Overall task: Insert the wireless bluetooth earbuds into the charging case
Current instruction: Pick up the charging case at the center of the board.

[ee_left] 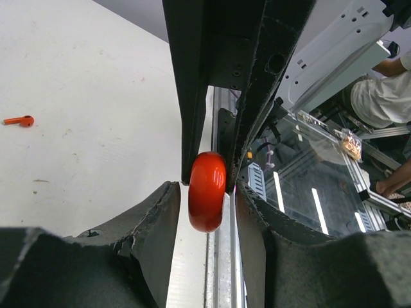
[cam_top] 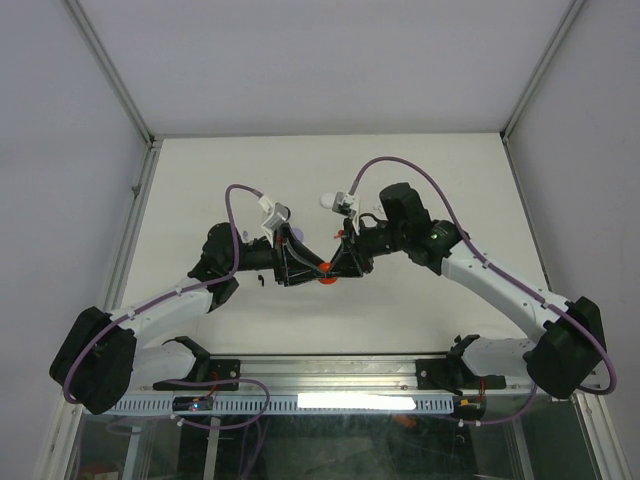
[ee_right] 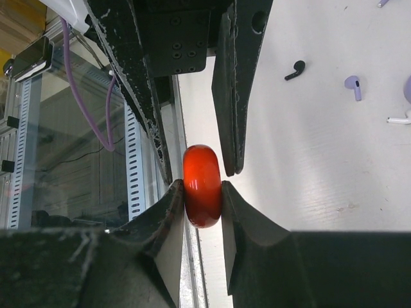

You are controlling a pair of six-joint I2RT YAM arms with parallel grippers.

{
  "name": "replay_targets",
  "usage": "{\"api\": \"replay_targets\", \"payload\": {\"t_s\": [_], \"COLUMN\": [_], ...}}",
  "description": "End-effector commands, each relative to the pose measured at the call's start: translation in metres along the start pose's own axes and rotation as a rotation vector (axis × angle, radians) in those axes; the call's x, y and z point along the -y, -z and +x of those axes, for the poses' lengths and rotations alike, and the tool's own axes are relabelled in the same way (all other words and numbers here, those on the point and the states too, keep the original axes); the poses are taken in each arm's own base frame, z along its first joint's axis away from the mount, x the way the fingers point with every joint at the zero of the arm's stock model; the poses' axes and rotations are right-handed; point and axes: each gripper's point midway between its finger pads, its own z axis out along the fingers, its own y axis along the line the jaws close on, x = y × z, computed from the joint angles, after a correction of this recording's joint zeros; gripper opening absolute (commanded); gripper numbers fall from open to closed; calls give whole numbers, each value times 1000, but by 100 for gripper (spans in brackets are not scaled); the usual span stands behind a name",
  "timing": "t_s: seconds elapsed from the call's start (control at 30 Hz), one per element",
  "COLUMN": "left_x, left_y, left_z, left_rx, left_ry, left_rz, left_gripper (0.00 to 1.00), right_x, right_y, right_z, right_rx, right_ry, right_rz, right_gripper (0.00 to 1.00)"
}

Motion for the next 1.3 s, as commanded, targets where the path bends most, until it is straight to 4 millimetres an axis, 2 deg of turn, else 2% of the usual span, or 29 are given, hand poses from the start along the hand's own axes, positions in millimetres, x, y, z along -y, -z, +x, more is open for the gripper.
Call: {"api": "replay_targets", "payload": {"t_s": [0.0,0.2,0.33,0.7,0.83,0.93,1.03,1.13,1.27], "left_x": [10,6,4,1,1,2,2,1,6], "left_y": [-4,-2,-2,-4,-7,-7,-6,-4,-4], "left_z": [-11,-5,-3,0,2,2,3,2,4], "left_rx": [1,-2,-6,-24,-32,-34,-33,-29,-32], "left_ry": [-87,-74,-66,-51,-51,-58,-72,-92,-134], "left_rz": [55,28,23,18,23,27,23,4,20], "left_gripper": [41,48,48,41,32,15,2,0,0], "right_x": [-10,-11,-13,-12,-14,-14,-13,-11,-10], "right_y": [4,9,10,8,8,8,10,14,17], "right_z": [-23,-26,-27,-27,-27,-26,-25,-25,-27], "right_rx": [34,47,53,65,67,70,73,75,84], "right_ry": [76,93,98,96,97,98,105,113,124], "right_rz": [-24,2,2,1,-12,-11,1,31,62], "right_gripper": [11,11,11,11,12,14,23,31,33]}}
